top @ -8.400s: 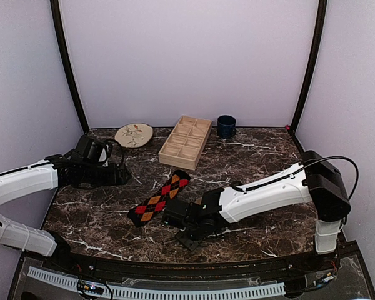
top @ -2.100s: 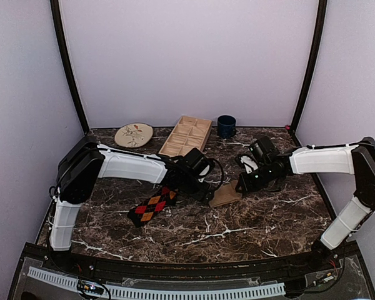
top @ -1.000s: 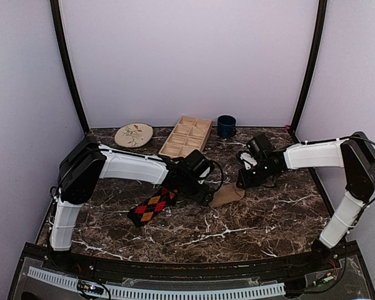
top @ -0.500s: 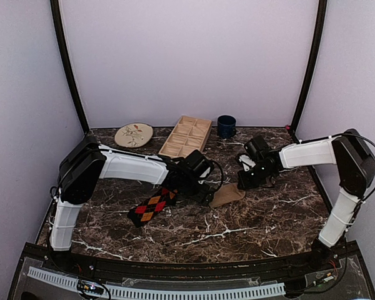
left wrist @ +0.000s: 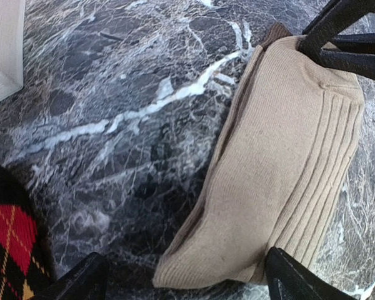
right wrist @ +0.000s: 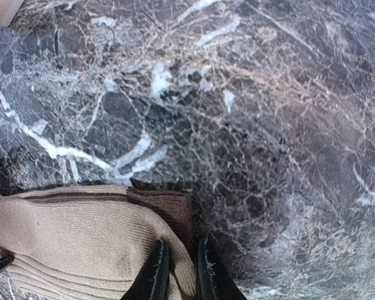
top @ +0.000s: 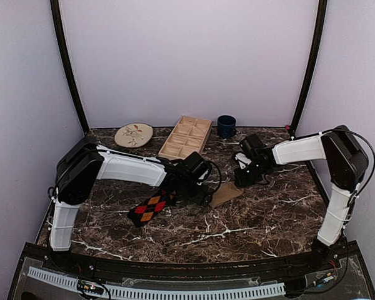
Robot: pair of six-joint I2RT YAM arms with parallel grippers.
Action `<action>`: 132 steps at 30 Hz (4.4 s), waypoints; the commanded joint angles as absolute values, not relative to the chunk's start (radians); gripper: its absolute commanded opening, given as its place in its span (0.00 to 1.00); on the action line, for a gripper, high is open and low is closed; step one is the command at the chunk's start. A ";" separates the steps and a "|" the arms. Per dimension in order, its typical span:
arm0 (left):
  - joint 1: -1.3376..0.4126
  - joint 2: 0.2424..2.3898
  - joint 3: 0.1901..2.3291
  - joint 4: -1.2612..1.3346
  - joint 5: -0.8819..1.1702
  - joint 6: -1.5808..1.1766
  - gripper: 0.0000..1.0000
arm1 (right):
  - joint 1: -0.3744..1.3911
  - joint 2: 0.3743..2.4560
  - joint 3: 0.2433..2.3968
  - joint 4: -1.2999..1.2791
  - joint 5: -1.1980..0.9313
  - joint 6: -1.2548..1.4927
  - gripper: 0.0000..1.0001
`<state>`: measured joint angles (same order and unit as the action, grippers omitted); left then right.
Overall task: Roll the socks
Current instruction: Move the sock to the center of the board, then adjust the sock at the center of the board.
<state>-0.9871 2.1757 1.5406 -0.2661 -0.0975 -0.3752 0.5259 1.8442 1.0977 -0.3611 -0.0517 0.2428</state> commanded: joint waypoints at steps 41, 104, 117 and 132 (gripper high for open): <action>-1.029 1.800 1.260 -0.336 -0.291 -0.506 0.91 | 0.626 1.865 1.371 -0.426 0.120 0.170 0.48; -0.909 1.495 0.905 -0.135 -0.143 -0.563 0.77 | 0.849 1.850 1.080 0.087 -0.407 0.598 0.00; -0.908 1.507 0.925 -0.161 -0.138 -0.546 0.77 | 0.788 1.914 1.063 0.180 -0.453 0.658 0.00; -0.905 1.562 0.970 -0.175 -0.131 -0.531 0.77 | 0.749 2.006 1.064 0.190 -0.460 0.665 0.00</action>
